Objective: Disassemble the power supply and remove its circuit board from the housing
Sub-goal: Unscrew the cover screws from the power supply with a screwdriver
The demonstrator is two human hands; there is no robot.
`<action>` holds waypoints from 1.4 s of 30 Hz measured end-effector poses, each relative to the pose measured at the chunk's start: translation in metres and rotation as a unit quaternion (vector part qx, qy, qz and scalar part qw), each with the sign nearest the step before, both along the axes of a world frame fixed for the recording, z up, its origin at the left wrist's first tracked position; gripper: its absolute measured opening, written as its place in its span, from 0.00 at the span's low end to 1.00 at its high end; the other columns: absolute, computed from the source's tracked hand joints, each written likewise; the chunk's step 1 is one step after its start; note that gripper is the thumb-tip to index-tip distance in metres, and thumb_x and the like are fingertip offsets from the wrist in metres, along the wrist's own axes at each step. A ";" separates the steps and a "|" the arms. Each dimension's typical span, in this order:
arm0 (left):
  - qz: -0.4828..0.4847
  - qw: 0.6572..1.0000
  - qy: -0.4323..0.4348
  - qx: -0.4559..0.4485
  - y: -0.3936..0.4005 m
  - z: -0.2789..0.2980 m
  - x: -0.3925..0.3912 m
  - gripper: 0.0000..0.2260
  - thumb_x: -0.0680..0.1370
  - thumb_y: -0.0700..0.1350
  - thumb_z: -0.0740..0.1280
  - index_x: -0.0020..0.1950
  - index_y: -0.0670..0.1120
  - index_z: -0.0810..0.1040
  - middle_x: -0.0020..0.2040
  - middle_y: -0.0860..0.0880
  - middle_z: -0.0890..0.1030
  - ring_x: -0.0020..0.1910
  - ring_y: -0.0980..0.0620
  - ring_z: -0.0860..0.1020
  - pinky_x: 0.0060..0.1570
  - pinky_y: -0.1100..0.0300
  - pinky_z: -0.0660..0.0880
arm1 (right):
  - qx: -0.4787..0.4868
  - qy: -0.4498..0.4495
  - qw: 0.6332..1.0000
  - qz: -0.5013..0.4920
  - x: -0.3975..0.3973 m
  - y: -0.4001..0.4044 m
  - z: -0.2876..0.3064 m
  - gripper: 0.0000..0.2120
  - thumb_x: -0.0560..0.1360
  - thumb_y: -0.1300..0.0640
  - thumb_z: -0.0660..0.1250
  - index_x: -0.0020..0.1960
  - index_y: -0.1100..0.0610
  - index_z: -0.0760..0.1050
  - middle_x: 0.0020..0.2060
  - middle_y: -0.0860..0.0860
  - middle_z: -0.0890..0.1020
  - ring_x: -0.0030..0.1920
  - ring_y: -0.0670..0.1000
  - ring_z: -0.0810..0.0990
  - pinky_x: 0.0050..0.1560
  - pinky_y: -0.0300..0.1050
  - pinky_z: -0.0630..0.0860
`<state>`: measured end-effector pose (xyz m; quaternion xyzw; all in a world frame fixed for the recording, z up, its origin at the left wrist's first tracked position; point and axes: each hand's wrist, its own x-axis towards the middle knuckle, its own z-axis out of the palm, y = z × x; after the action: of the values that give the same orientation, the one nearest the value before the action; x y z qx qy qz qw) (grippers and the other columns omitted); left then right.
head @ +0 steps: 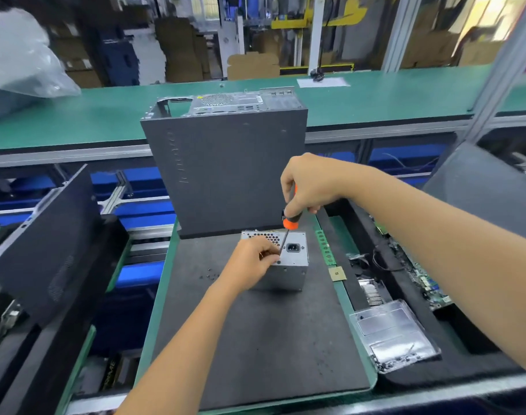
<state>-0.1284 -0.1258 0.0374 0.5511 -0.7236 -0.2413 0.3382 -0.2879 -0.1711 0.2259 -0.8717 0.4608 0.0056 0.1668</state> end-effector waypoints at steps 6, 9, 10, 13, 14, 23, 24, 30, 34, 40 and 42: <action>0.011 0.999 -0.045 -0.014 0.007 -0.009 -0.007 0.02 0.75 0.41 0.70 0.44 0.45 0.83 0.41 0.55 0.79 0.45 0.56 0.73 0.46 0.69 0.67 | -0.008 0.006 1.000 -0.007 0.005 0.008 -0.011 0.07 0.67 0.58 0.73 0.39 0.63 0.80 0.22 0.52 0.79 0.20 0.47 0.74 0.25 0.35 0.71; 0.017 0.998 -0.059 -0.012 0.007 -0.012 -0.010 0.02 0.75 0.42 0.70 0.44 0.46 0.82 0.42 0.55 0.78 0.46 0.55 0.73 0.48 0.65 0.68 | -0.011 0.011 1.000 -0.009 0.009 0.011 -0.013 0.09 0.67 0.60 0.71 0.40 0.66 0.80 0.25 0.56 0.81 0.22 0.49 0.72 0.27 0.38 0.71; 0.019 0.998 -0.061 -0.012 0.006 -0.012 -0.011 0.02 0.75 0.42 0.70 0.44 0.45 0.82 0.42 0.55 0.78 0.46 0.55 0.73 0.48 0.64 0.69 | -0.015 0.014 1.000 -0.009 0.010 0.012 -0.013 0.09 0.67 0.60 0.71 0.40 0.67 0.80 0.24 0.56 0.80 0.23 0.51 0.72 0.28 0.39 0.71; 0.022 0.997 -0.069 -0.015 0.004 -0.011 -0.014 0.04 0.76 0.43 0.68 0.46 0.45 0.82 0.43 0.54 0.78 0.47 0.54 0.73 0.49 0.61 0.71 | -0.031 0.028 0.999 -0.002 0.014 0.011 -0.009 0.09 0.67 0.60 0.70 0.40 0.67 0.79 0.23 0.56 0.79 0.25 0.53 0.73 0.30 0.42 0.72; 0.022 0.997 -0.076 -0.014 0.004 -0.011 -0.016 0.04 0.77 0.43 0.68 0.46 0.45 0.82 0.44 0.54 0.78 0.47 0.54 0.73 0.49 0.61 0.71 | -0.033 0.034 0.999 0.001 0.014 0.011 -0.009 0.08 0.67 0.60 0.71 0.40 0.66 0.79 0.24 0.56 0.80 0.26 0.53 0.74 0.30 0.43 0.73; -0.019 0.993 -0.119 -0.008 0.001 -0.012 -0.014 0.03 0.78 0.42 0.65 0.46 0.45 0.78 0.44 0.55 0.73 0.46 0.55 0.71 0.49 0.64 0.68 | -0.038 0.065 0.997 -0.012 0.024 0.004 -0.013 0.10 0.68 0.59 0.71 0.34 0.59 0.71 0.15 0.49 0.74 0.26 0.55 0.80 0.33 0.46 0.77; -0.020 0.993 -0.118 -0.005 0.000 -0.012 -0.013 0.03 0.78 0.42 0.65 0.46 0.45 0.78 0.44 0.56 0.72 0.46 0.55 0.71 0.49 0.64 0.68 | -0.034 0.066 0.997 -0.020 0.026 0.003 -0.014 0.10 0.67 0.59 0.70 0.33 0.59 0.70 0.13 0.47 0.72 0.26 0.55 0.80 0.31 0.44 0.76; -0.006 0.999 -0.039 0.034 -0.003 -0.012 -0.009 0.06 0.76 0.37 0.66 0.43 0.45 0.80 0.43 0.55 0.75 0.43 0.57 0.73 0.46 0.71 0.68 | -0.025 0.058 0.995 -0.074 0.032 -0.002 -0.018 0.07 0.66 0.60 0.67 0.33 0.58 0.69 0.15 0.50 0.75 0.28 0.55 0.81 0.27 0.39 0.70; -0.010 0.998 -0.005 0.055 -0.004 -0.010 -0.004 0.07 0.75 0.35 0.68 0.42 0.46 0.81 0.42 0.55 0.77 0.44 0.57 0.75 0.45 0.73 0.69 | -0.023 0.077 0.994 -0.068 0.033 -0.003 -0.018 0.07 0.66 0.59 0.67 0.34 0.58 0.69 0.16 0.51 0.75 0.31 0.56 0.82 0.28 0.40 0.71; -0.022 0.998 -0.007 0.055 -0.005 -0.011 -0.002 0.06 0.74 0.38 0.70 0.40 0.49 0.81 0.42 0.56 0.76 0.43 0.58 0.75 0.45 0.70 0.70 | -0.049 0.072 0.995 -0.054 0.035 0.003 -0.020 0.07 0.65 0.61 0.66 0.32 0.59 0.69 0.16 0.52 0.75 0.26 0.56 0.78 0.26 0.39 0.69; -0.016 0.999 -0.001 0.048 -0.004 -0.014 -0.003 0.05 0.73 0.40 0.72 0.38 0.49 0.80 0.40 0.56 0.76 0.41 0.58 0.73 0.42 0.71 0.68 | -0.071 0.091 0.993 -0.028 0.037 0.007 -0.023 0.08 0.68 0.60 0.64 0.32 0.59 0.68 0.17 0.53 0.75 0.24 0.55 0.75 0.24 0.38 0.67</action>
<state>-0.1318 -0.1299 0.0238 0.5555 -0.7199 -0.2808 0.3071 -0.2509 -0.1637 0.2034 -0.8637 0.4979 0.0473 0.0620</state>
